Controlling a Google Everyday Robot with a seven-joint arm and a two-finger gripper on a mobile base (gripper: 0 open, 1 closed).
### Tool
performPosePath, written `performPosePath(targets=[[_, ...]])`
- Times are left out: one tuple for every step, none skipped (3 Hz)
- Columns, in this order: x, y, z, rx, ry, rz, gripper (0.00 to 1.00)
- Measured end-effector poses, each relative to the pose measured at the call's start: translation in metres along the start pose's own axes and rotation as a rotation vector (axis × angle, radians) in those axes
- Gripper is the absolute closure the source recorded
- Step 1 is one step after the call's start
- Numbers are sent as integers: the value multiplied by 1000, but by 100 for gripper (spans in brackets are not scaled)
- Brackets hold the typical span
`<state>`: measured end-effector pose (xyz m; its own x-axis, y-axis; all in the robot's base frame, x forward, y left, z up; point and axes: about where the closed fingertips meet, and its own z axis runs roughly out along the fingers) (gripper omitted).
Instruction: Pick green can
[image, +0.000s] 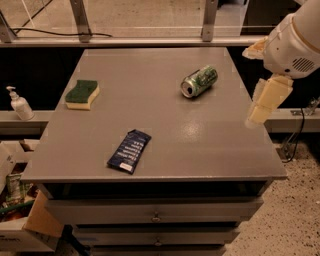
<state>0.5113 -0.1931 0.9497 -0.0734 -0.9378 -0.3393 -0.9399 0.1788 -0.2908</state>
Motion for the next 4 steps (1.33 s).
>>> performPosePath(targets=[[-8, -28, 30, -22, -57, -61, 0], [-16, -56, 59, -58, -108, -115, 0], [-27, -81, 87, -93, -133, -176, 0], [-47, -107, 106, -108, -156, -233, 0]])
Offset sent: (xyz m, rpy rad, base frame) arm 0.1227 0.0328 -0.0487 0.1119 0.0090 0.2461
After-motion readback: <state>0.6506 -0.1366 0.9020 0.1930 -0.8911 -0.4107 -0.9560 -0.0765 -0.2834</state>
